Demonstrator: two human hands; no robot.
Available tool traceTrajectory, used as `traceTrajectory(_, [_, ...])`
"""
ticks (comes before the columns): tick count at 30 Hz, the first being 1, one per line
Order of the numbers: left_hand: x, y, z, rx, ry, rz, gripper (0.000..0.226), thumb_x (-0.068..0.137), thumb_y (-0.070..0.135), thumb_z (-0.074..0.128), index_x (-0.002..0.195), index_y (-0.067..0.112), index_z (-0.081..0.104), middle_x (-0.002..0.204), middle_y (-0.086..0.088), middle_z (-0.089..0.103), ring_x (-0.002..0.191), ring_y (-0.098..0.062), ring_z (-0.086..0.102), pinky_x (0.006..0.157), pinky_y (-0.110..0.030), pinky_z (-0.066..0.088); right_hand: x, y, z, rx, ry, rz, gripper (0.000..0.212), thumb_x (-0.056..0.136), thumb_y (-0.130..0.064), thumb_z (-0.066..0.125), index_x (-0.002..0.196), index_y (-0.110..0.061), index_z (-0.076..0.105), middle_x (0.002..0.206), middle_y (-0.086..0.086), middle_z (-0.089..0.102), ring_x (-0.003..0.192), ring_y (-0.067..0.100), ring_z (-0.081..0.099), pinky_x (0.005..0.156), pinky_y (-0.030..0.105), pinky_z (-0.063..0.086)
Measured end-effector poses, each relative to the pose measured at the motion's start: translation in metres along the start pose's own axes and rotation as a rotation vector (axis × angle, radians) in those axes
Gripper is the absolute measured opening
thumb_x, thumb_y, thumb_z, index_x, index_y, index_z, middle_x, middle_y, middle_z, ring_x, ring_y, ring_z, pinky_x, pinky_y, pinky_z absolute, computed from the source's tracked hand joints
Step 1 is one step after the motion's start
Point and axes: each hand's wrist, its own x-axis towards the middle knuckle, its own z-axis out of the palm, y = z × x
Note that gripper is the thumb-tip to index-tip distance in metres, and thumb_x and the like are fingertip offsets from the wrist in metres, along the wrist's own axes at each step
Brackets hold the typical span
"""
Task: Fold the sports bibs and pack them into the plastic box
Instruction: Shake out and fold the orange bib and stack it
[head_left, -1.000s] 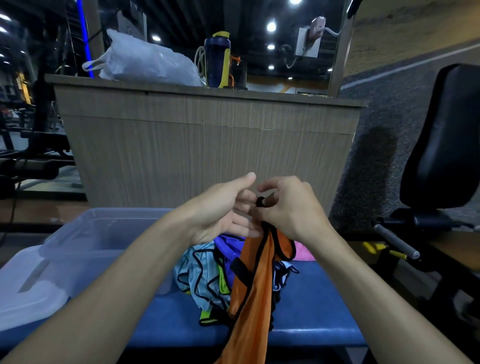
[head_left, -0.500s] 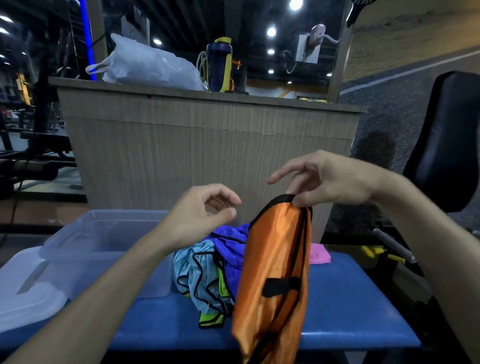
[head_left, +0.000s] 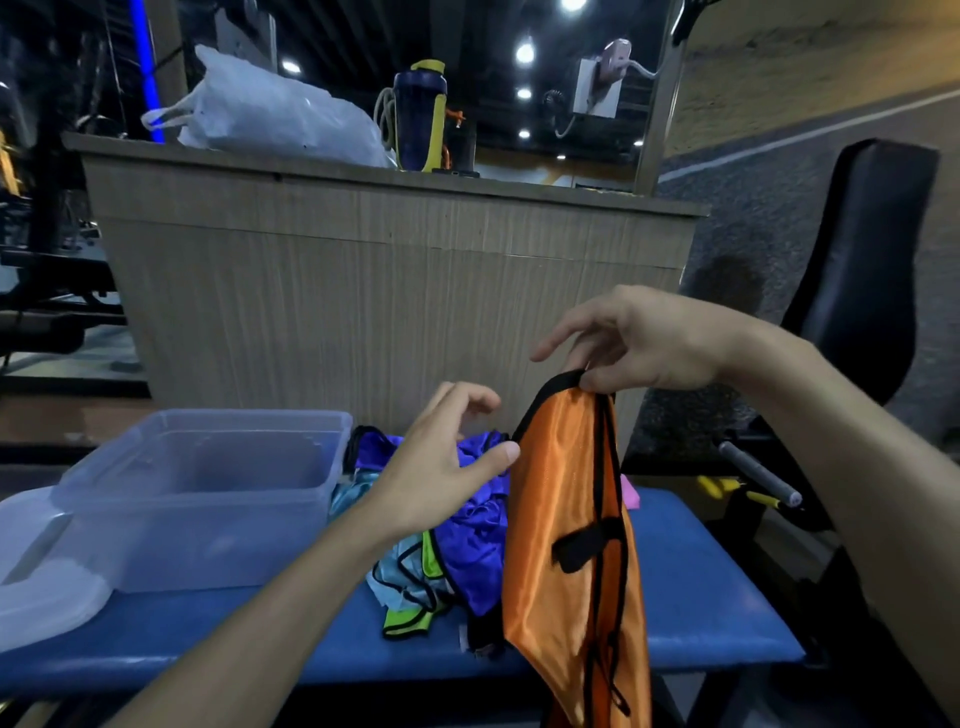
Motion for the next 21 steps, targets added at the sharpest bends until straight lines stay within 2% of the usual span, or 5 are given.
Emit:
traceTrajectory(3, [0.008,-0.003,0.003,-0.028,-0.118,-0.012,0.037,0.095,0.042,0.067,0.129,0.035,0.053,0.128,0.030,0.052,0.127,0.006,0.046,0.107,-0.024,0.041,-0.002,0.001,0.001,0.022,-0.011,-0.011,0.048,0.088,0.007,0.068,0.126,-0.023,0.067,0.096,-0.001,0.078,0.092,0.009,0.074,0.094,0.042,0.058])
traceTrajectory(6, [0.009,0.003,0.008,-0.019,-0.142,0.000,0.027,0.097,0.041,0.065,0.122,0.033,0.057,0.117,0.033,0.055,0.119,0.011,0.047,0.097,-0.013,0.038,-0.004,0.003,0.001,0.027,-0.003,-0.010,0.049,0.087,0.007,0.068,0.126,-0.024,0.068,0.095,-0.001,0.078,0.092,0.009,0.074,0.094,0.041,0.058])
traceTrajectory(10, [0.009,-0.006,0.006,-0.019,-0.085,0.013,0.009,0.097,0.042,0.064,0.101,0.034,0.063,0.102,0.015,0.063,0.109,-0.003,0.055,0.098,-0.030,0.046,-0.007,0.012,-0.001,0.057,0.005,0.001,0.048,0.088,0.007,0.068,0.126,-0.022,0.067,0.094,0.000,0.078,0.092,0.011,0.075,0.094,0.039,0.058])
traceTrajectory(14, [0.003,-0.015,0.000,0.089,-0.213,0.042,0.040,0.095,0.064,0.050,0.097,0.029,0.068,0.101,0.006,0.066,0.114,-0.002,0.051,0.099,-0.034,0.046,-0.011,0.028,-0.002,0.164,0.075,-0.008,0.043,0.089,0.008,0.068,0.123,-0.019,0.069,0.095,0.007,0.077,0.093,0.017,0.074,0.094,0.038,0.058])
traceTrajectory(21, [0.035,0.021,-0.056,0.386,-0.063,0.221,0.024,0.096,0.052,0.054,0.089,0.033,0.067,0.086,0.014,0.059,0.095,-0.007,0.047,0.078,-0.031,0.040,-0.019,0.076,0.022,0.394,0.233,0.090,0.028,0.091,0.005,0.068,0.113,-0.012,0.071,0.098,0.013,0.076,0.095,0.022,0.074,0.088,0.032,0.059])
